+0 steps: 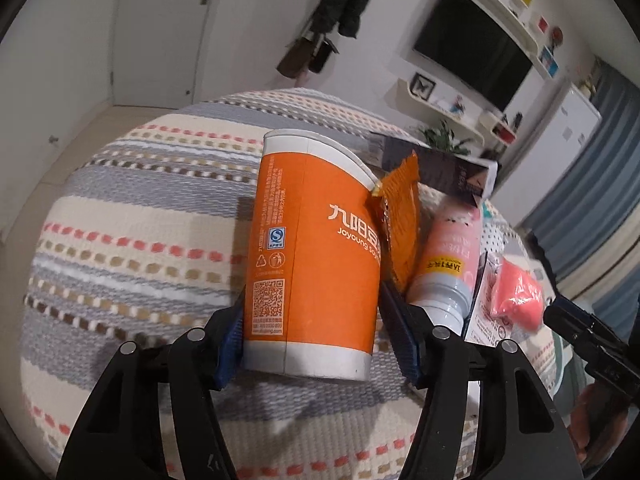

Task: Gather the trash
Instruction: 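Grasp the orange cup with the left tool while the right tool grasps the pink packet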

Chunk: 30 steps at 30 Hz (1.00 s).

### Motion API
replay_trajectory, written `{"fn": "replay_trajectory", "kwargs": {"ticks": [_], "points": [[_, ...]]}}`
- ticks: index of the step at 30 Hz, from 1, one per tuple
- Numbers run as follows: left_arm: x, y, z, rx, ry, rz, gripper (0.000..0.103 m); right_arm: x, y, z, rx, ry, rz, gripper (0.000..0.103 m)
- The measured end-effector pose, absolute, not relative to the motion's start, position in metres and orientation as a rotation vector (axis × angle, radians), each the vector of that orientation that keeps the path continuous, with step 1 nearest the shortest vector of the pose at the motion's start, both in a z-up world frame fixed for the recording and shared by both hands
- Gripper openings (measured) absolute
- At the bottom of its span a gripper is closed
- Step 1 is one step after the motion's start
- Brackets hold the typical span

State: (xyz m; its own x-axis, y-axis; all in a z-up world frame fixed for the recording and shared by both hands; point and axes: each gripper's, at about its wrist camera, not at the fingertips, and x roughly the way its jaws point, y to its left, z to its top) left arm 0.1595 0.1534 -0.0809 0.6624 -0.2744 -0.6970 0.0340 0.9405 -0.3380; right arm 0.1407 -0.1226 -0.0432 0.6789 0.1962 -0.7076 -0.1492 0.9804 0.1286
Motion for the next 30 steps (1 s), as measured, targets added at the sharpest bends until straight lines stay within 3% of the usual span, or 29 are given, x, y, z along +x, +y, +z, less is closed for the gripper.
{"fn": "replay_trajectory", "kwargs": {"ticks": [14,19,30], "points": [[0.133,0.175,-0.062,-0.308,0.784,-0.128,0.059,0.163,-0.068,-0.053,-0.017,0.859,0.326,0.074],[0.126,0.168,-0.048,-0.305,0.743,-0.142,0.059,0.161,-0.061,-0.055,-0.078,0.850,0.283,0.036],[0.112,0.100,0.019,-0.241,0.613,-0.297,0.059,0.134,-0.129,-0.002,0.016,0.675,0.178,0.035]]}}
